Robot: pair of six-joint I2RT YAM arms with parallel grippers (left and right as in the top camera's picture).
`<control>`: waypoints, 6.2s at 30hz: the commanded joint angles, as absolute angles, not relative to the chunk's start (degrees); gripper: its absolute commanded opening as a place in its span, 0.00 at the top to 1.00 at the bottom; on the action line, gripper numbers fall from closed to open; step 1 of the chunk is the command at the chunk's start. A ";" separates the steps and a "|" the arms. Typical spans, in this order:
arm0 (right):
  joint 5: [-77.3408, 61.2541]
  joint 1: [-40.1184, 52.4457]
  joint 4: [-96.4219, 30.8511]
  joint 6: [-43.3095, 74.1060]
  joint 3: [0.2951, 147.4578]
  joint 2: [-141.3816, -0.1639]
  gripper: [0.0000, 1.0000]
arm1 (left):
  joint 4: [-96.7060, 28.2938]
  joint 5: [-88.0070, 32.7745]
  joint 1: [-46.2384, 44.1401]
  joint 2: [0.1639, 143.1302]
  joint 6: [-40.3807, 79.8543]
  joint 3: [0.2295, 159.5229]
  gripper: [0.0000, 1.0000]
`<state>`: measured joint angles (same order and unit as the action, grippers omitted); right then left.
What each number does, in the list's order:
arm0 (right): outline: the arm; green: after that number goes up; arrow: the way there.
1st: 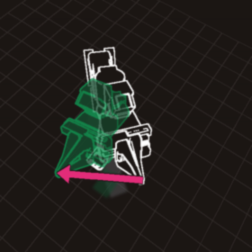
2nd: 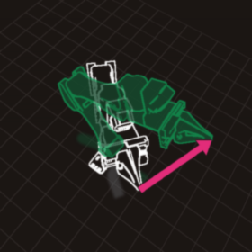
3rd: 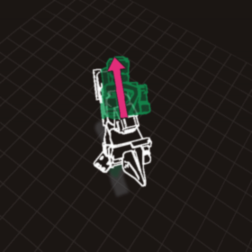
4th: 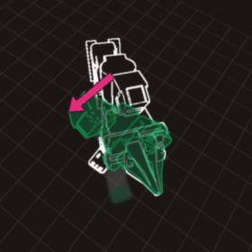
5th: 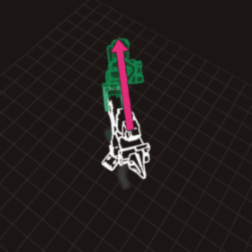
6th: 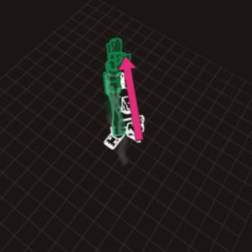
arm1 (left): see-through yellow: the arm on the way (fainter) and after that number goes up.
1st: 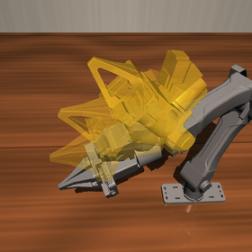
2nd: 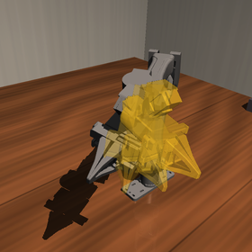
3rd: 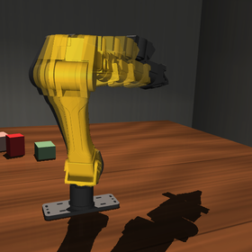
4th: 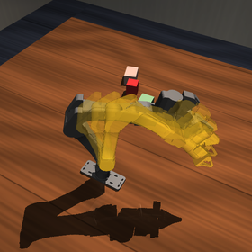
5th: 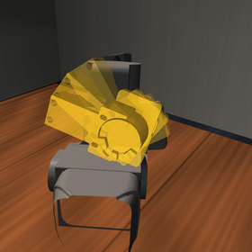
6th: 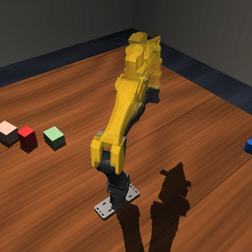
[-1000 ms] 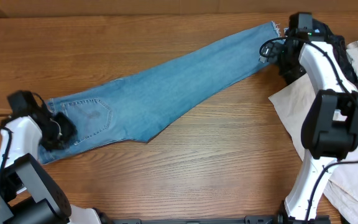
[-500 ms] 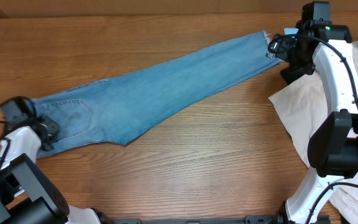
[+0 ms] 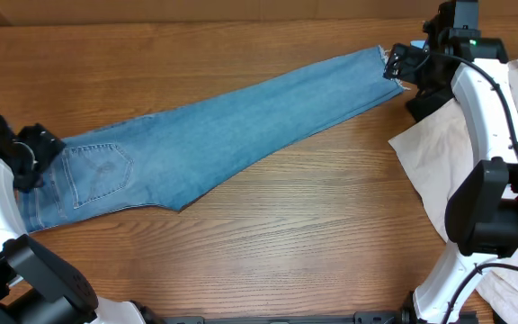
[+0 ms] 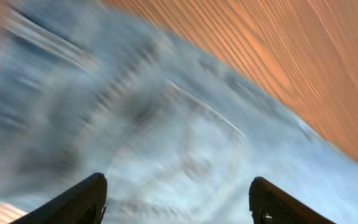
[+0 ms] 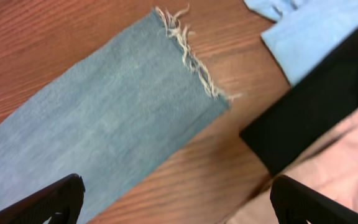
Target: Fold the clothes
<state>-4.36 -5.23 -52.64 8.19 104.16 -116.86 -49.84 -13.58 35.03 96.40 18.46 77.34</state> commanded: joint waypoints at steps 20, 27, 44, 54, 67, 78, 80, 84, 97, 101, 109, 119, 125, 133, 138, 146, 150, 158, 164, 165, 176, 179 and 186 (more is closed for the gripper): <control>-3.09 -5.87 -31.88 7.49 102.96 -134.69 0.03 | -55.55 -15.90 21.98 96.31 13.91 77.82 0.21; -4.62 -5.85 -31.53 7.49 102.96 -138.06 0.14 | -55.66 -15.90 21.93 96.31 13.91 77.82 0.22; 1.61 -7.94 -43.86 7.46 110.48 -131.39 0.96 | -58.39 -15.92 21.93 96.31 13.89 77.82 0.22; 10.46 -13.32 -47.92 5.63 111.87 -117.64 0.96 | -64.62 -15.90 21.93 96.31 12.14 77.82 0.17; 0.10 3.01 -57.78 -2.00 111.74 -112.14 0.96 | -68.49 -15.90 21.93 96.31 11.75 77.82 0.12; -0.14 24.08 -65.87 -1.30 105.95 -112.33 0.96 | -68.75 -15.90 21.93 96.31 10.72 77.82 0.11; -0.14 26.57 -64.16 0.10 103.48 -112.49 0.96 | -68.75 -15.90 21.93 96.31 10.63 77.82 0.11; -0.19 31.05 -58.11 5.28 99.31 -113.23 0.96 | -68.75 -15.88 21.93 96.31 10.24 77.82 0.11; -2.79 37.47 -47.97 10.57 98.54 -114.15 0.96 | -68.84 -15.86 21.93 96.31 9.50 77.69 0.11; -3.70 37.56 -48.01 10.52 98.54 -114.26 0.96 | -68.79 -15.86 21.93 96.31 9.34 77.58 0.11; -10.02 37.56 -46.22 11.22 98.54 -116.14 0.95 | -68.42 -15.86 21.93 96.31 9.37 76.60 0.12; -10.83 38.89 -43.33 12.08 98.54 -119.07 0.76 | -67.18 -15.88 21.93 96.31 9.37 75.05 0.11; -10.59 38.94 -43.24 12.01 98.56 -119.07 0.41 | -67.26 -15.88 21.93 96.31 9.32 75.02 0.10; -2.57 36.77 -52.01 11.77 101.47 -118.83 0.36 | -66.98 -13.85 21.93 96.31 8.75 75.02 0.00; 2.85 34.57 -57.69 11.81 102.61 -117.14 0.34 | -65.69 -5.63 21.93 96.31 10.74 75.02 0.00; 2.92 32.01 -60.62 11.86 102.61 -114.08 0.34 | -55.48 -4.34 21.93 96.33 11.86 69.63 0.00; 2.92 32.01 -61.58 11.86 102.61 -114.08 0.34 | -47.66 -4.49 21.93 96.33 12.47 65.10 0.02; 2.90 32.01 -62.54 12.05 102.61 -114.08 0.33 | -34.65 -4.56 21.93 99.31 12.47 61.10 0.07; 2.90 32.01 -63.18 12.05 102.61 -114.08 0.33 | -29.85 -9.43 21.93 107.63 12.45 61.12 0.06; 2.90 32.01 -63.29 12.08 102.61 -114.08 0.33 | -28.62 -11.60 21.93 110.48 12.45 61.12 0.06; 2.90 32.01 -63.77 12.08 102.61 -114.10 0.33 | -27.62 -18.13 21.93 118.28 11.51 61.12 0.34; 2.87 32.01 -63.81 12.05 102.61 -114.10 0.33 | -27.62 -19.16 21.93 118.28 11.53 61.12 0.55; 2.94 32.01 -63.83 12.05 102.61 -114.10 0.33 | -29.47 -19.11 22.57 118.26 10.70 61.78 0.96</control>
<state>2.39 31.70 -64.01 11.97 100.99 -116.62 -25.91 -19.20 23.00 111.96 10.83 65.67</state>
